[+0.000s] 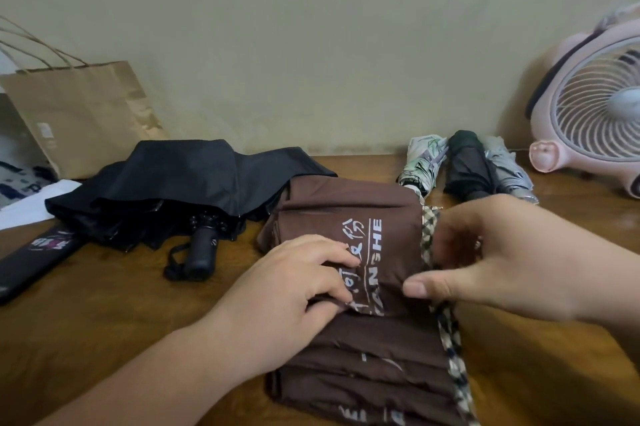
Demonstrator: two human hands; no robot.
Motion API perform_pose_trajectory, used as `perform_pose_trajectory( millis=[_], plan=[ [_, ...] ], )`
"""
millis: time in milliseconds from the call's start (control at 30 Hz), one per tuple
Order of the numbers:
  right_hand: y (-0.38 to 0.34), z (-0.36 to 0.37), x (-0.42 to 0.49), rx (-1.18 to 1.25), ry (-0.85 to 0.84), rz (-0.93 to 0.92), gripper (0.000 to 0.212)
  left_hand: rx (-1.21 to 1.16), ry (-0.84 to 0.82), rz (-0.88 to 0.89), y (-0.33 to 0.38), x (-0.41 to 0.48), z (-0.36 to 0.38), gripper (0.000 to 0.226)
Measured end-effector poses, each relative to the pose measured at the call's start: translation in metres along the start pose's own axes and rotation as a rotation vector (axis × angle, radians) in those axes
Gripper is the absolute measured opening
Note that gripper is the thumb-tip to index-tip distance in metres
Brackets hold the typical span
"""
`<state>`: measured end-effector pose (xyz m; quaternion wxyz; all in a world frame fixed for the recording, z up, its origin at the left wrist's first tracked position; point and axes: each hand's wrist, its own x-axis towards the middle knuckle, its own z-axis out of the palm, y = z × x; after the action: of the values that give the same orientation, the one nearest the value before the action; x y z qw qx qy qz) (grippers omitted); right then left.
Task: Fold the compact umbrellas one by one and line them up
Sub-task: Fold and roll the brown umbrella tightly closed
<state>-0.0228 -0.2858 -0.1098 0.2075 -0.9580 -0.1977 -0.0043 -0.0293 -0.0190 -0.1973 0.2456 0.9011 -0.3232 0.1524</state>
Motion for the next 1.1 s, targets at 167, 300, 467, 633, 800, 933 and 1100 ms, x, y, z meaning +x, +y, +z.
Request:
perform_pose_trajectory(
  millis=[167, 300, 467, 633, 800, 933, 1100],
  plan=[
    [-0.003, 0.026, 0.013, 0.175, -0.014, 0.152, 0.041, 0.007, -0.009, 0.023, -0.001, 0.002, -0.002, 0.013],
    [-0.004, 0.033, 0.014, 0.273, 0.067, 0.231, 0.039, 0.0, -0.01, 0.043, -0.003, 0.002, -0.003, 0.012],
    [-0.018, 0.034, 0.001, 0.187, 0.232, 0.23, 0.034, -0.033, -0.005, 0.06, -0.005, 0.004, -0.002, 0.011],
    [-0.028, 0.051, -0.023, 0.46, 0.365, 0.191, 0.025, -0.135, -0.007, 0.031, -0.006, 0.006, -0.002, 0.03],
    [-0.025, 0.065, -0.032, 0.748, 0.239, 0.227, 0.042, -0.162, -0.018, 0.003, -0.003, 0.005, -0.005, 0.041],
    [-0.015, 0.076, -0.034, 0.705, 0.201, 0.292, 0.048, -0.121, -0.106, 0.0, -0.005, 0.002, -0.011, 0.04],
    [-0.011, 0.082, -0.038, 0.735, 0.202, 0.295, 0.046, -0.122, -0.207, -0.124, -0.001, -0.005, -0.029, 0.026]
  ],
)
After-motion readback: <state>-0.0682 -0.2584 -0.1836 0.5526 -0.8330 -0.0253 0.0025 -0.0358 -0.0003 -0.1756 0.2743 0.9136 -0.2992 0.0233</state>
